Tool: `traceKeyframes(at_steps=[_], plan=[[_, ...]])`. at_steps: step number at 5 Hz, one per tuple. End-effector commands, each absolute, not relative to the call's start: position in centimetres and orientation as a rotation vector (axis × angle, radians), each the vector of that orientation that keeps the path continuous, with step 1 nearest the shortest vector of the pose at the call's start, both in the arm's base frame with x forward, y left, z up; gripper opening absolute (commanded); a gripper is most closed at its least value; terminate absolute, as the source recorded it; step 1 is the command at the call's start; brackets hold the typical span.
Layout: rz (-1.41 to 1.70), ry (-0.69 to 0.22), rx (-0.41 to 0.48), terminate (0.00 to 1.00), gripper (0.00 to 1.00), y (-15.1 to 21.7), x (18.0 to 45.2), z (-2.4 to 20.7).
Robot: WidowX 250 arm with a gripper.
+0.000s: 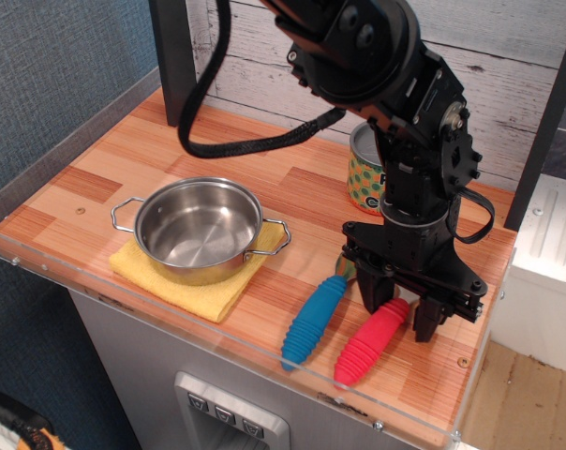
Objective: The red and blue spoons are separated.
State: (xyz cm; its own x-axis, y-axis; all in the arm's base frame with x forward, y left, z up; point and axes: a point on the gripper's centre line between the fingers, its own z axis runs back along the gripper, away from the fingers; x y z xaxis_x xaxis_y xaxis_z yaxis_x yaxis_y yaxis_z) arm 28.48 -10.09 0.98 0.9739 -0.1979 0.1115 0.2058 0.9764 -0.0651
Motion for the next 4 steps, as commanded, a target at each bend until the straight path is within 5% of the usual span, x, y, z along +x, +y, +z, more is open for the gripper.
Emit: traceKeyframes(at_steps=[1,2,4], plan=[[-0.186,-0.118,-0.065,0.0,1.0,-9.8,27.9,1.2],[-0.176,-0.109,-0.073,0.0,0.0,-9.3,27.8,1.1],[-0.148,-0.177,-0.082,0.0,0.0,-7.9,27.5,4.8]])
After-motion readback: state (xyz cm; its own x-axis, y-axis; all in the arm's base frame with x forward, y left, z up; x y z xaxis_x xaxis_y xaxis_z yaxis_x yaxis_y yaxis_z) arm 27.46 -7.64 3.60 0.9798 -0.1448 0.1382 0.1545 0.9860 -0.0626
